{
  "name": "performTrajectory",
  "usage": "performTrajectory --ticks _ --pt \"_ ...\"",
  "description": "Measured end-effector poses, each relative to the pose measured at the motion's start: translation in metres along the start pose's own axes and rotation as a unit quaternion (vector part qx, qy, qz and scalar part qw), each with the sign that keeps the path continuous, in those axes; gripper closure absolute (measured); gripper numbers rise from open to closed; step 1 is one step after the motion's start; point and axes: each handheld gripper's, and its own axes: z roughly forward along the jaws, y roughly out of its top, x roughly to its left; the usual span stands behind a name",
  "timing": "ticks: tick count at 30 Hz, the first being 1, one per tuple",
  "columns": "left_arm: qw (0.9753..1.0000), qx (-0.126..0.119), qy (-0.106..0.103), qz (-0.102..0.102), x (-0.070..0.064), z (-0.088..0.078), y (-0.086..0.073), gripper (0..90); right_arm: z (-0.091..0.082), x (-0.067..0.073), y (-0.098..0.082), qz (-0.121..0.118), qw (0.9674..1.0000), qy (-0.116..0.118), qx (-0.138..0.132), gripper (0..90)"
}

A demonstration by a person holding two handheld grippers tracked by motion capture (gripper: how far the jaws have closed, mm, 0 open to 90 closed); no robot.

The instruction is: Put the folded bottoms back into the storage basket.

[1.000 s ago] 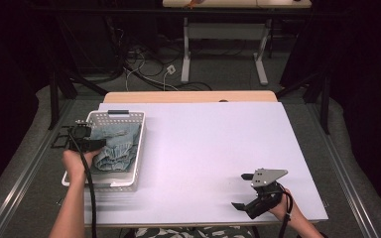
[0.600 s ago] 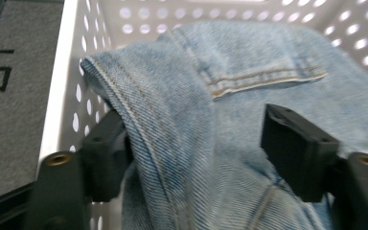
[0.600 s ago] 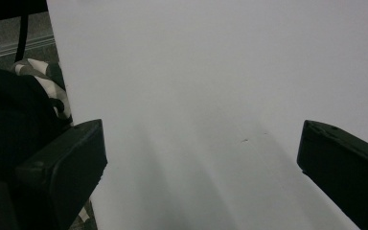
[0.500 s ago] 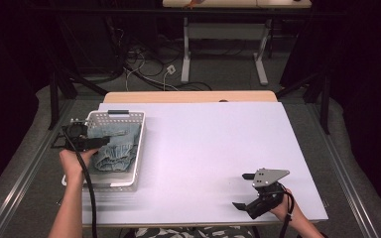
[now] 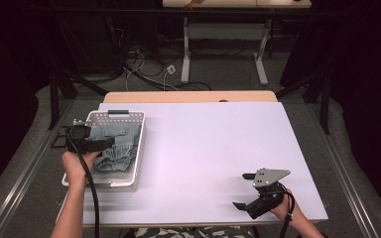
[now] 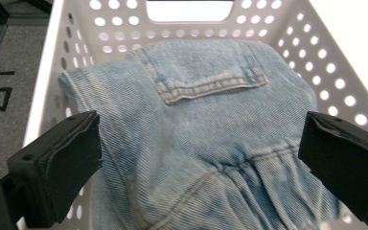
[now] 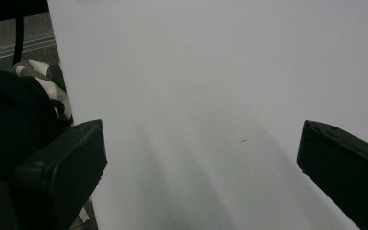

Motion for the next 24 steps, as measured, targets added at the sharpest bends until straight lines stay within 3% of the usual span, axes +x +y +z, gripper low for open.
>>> performTrajectory --ticks 13,24 --pt "0.9981 -0.020 -0.021 0.054 -0.037 -0.017 -0.009 0.0 -0.001 0.000 0.000 0.000 1.0000 0.002 -0.003 2.6" --pt "0.9950 -0.034 -0.051 0.079 -0.060 -0.032 -0.021 0.0 -0.001 0.001 0.000 -0.001 1.0000 0.001 -0.003 2.6"
